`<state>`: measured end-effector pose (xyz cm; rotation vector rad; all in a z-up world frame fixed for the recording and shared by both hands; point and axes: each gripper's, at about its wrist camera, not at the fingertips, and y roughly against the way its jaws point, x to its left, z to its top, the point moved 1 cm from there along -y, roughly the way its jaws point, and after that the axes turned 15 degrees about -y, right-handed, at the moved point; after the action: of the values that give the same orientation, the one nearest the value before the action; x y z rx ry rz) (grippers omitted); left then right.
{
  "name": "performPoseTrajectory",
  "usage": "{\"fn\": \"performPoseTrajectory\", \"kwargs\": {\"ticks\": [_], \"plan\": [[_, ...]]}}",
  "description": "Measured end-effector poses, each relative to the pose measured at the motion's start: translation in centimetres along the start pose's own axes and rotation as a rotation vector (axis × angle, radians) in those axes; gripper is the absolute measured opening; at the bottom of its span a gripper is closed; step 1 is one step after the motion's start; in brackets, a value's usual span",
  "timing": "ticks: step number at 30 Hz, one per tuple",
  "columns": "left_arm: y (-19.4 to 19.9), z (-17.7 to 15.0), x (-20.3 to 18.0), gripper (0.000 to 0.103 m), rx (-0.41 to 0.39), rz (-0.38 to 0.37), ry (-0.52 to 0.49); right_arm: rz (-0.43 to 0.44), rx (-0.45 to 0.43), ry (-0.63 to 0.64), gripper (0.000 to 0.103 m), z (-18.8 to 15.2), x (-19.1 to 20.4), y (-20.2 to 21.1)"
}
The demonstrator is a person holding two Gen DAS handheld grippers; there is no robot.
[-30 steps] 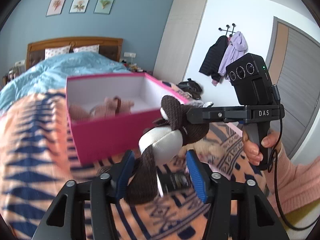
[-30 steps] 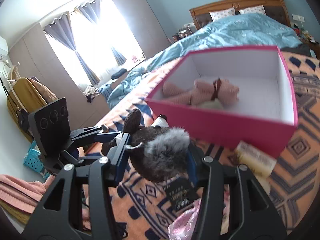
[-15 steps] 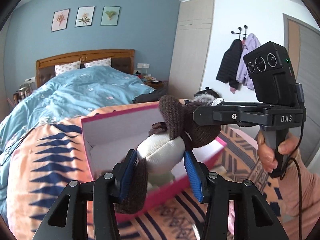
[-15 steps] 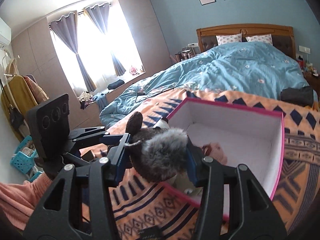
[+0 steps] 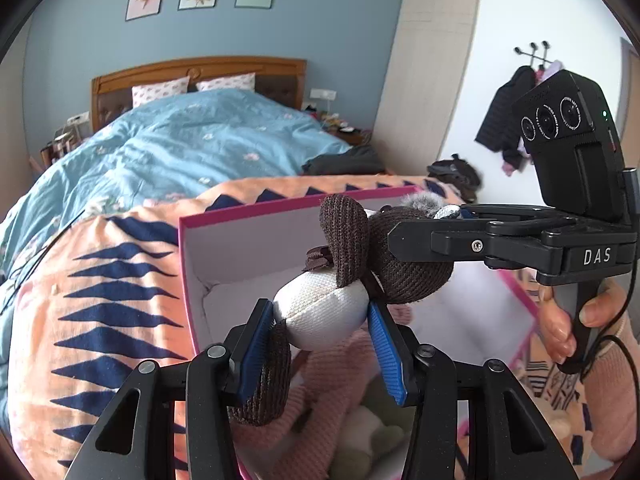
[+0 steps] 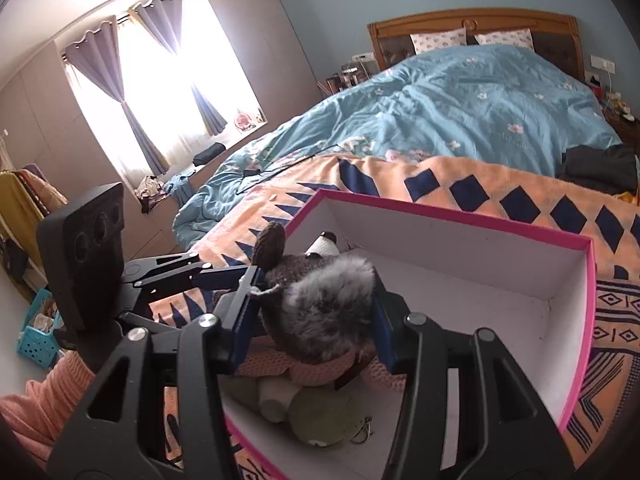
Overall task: Organize objects
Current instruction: 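Lower the dark plush into the box and open both grippers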
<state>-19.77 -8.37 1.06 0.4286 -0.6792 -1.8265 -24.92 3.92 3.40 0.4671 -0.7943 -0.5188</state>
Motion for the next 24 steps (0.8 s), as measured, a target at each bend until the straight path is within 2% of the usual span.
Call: {"fn": "performPoseTrajectory", "kwargs": {"ticks": [7,11,14,16,18,24], "plan": [[-1.7,0.2,0.2,0.050,0.075,0.054,-0.007,-0.042,0.050,-0.045,0.055,0.7,-1.6,-2.2],[-1.7,0.3,0.1,0.050,0.079,0.079,-0.003,-0.083,0.073,-0.072,0.056,0.7,-2.3,-3.0],[-1.3,0.2,0.1,0.050,0.069,0.083,0.002,-0.136,0.074,-0.072,0.061,0.6,-2.5,-3.2],[-1.1,0.1,0.2,0.050,0.064,0.079,0.011,-0.135,0.072,-0.083,0.061,0.6,-2.6,-3.0],[-0.9,0.0,0.2,0.052,0.057,0.075,0.017,-0.140,0.065,-0.094,0.061,0.6,-2.8,-2.7],[1.7,-0.4,-0.4,0.074,-0.027,0.034,0.037,-0.107,0.050,-0.099,0.061,-0.4,-2.3,-0.7]]}}
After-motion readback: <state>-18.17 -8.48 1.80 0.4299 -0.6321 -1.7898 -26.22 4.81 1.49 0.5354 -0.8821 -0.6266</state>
